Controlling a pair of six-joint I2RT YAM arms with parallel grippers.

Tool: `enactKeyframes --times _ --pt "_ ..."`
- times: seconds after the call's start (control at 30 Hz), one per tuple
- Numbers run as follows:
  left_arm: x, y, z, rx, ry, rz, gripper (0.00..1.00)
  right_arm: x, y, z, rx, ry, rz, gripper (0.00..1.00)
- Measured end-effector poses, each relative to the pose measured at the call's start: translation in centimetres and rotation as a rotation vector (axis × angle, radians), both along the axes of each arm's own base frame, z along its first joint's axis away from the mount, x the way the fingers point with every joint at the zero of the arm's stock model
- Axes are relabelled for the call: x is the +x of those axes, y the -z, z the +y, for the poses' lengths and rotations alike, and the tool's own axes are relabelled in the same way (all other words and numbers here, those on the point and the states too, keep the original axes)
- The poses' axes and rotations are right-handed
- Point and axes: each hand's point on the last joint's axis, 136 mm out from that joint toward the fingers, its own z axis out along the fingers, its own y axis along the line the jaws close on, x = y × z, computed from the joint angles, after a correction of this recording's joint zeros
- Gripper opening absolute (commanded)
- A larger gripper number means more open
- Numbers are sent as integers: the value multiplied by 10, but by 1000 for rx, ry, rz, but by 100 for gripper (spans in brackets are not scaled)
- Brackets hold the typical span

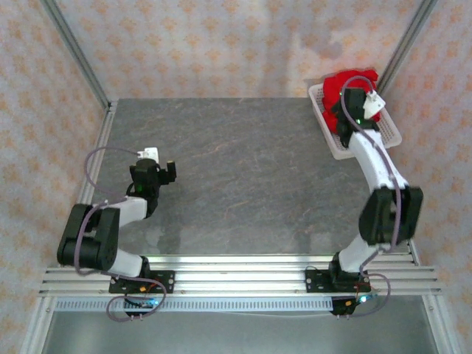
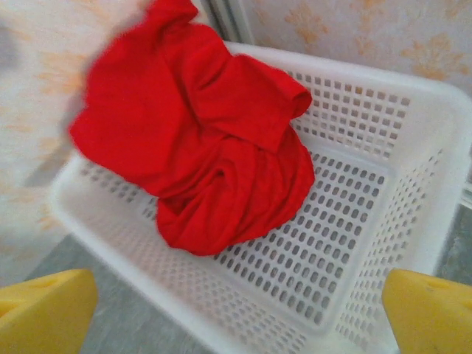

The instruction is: Fold the inside-out t-shirt

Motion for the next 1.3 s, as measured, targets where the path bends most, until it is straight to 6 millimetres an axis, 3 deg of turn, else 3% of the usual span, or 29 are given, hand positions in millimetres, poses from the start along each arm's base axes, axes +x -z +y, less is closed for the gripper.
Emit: enactKeyframes --times 0.13,0.23,0.3,0.37,0.47,0.5,0.6,0.67,0.77,0.87,0.97,1.07,1.2,1.3 --pt "-1 -75 -3 -73 -23 -116 100 43 44 -32 39 95 112 100" --pt "-4 -129 -18 -139 7 -199 100 72 79 -57 87 154 170 99" --pt "-9 -148 -35 -183 56 -211 100 87 102 -73 115 183 198 98" --pt "-12 -157 -51 -221 111 -194 100 98 124 -83 137 187 232 73" --pt "-14 -159 -72 -259 183 -139 100 115 155 -88 193 145 262 24" --pt "-13 -158 -77 -267 204 -117 100 119 161 -85 214 119 267 4" --pt "-6 -155 -87 -278 242 -66 100 127 163 -70 276 46 260 0" --pt "1 -154 -91 -281 256 -48 100 130 153 -59 300 2 244 0" --pt "12 -158 -97 -288 279 -41 100 132 119 -37 311 -84 194 0" --pt "25 -169 -104 -289 307 -49 100 137 57 -2 287 -205 92 0" --pt "35 -186 -110 -290 335 -65 100 138 -30 43 245 -342 -67 0" --pt "38 -207 -112 -297 349 -81 100 128 -131 92 205 -480 -275 0" --pt "34 -235 -112 -329 340 -97 100 86 -263 148 197 -681 -579 0" --pt "31 -245 -112 -369 321 -99 100 41 -332 181 208 -822 -743 0"
